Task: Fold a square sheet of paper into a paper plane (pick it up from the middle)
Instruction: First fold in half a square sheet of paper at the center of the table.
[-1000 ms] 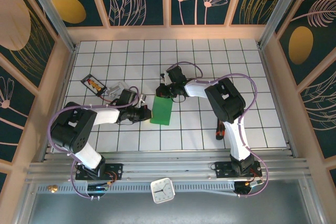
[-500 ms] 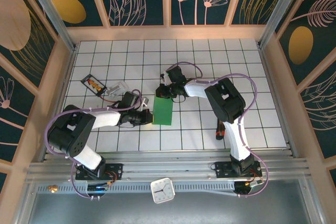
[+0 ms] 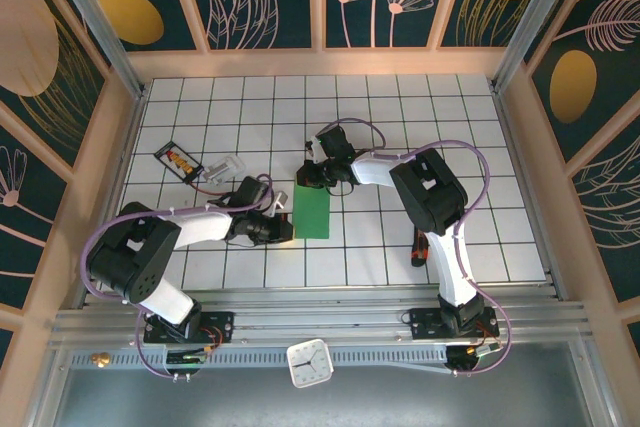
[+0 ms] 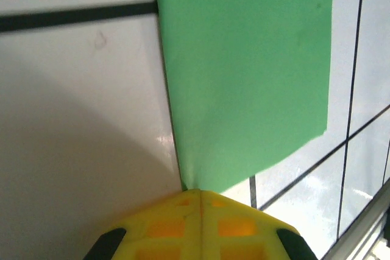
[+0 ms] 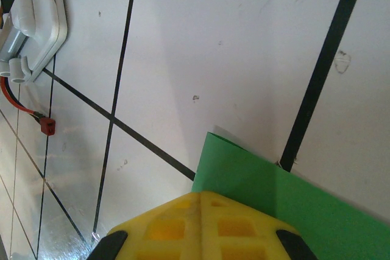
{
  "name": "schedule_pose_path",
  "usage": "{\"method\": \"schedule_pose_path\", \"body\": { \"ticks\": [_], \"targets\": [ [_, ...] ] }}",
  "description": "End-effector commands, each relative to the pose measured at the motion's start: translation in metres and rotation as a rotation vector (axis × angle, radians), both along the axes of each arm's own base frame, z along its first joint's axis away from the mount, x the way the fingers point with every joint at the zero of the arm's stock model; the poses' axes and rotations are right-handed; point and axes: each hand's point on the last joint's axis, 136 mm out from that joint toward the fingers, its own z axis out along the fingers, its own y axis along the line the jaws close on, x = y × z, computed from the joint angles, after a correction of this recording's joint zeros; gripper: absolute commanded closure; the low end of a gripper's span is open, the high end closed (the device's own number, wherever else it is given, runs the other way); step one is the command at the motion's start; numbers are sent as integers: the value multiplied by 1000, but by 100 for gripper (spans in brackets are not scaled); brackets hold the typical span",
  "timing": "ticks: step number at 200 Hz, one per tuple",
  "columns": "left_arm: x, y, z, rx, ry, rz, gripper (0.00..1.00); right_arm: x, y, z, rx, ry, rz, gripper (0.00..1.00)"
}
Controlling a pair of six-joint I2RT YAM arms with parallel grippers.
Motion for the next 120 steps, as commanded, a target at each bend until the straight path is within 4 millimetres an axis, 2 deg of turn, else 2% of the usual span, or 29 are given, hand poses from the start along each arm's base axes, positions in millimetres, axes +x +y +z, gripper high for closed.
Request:
{"method": "schedule_pose_path", "body": {
  "ticks": [1,31,58,120],
  "targets": [
    [-27,1,-1,11,118,-45,100,-6,-34,-48,-168,57,-55,100],
    [-6,-19,19,-92,69,-6,100,-6,-33,-47,-167,56,-55,100],
    [11,-27,31,-142,29,36,100,-7,-33,-46,-167,55,-53,100],
    [48,-12,31,-130,-24,145,100,-7,-33,-47,-163,56,-52,100]
  ]
}}
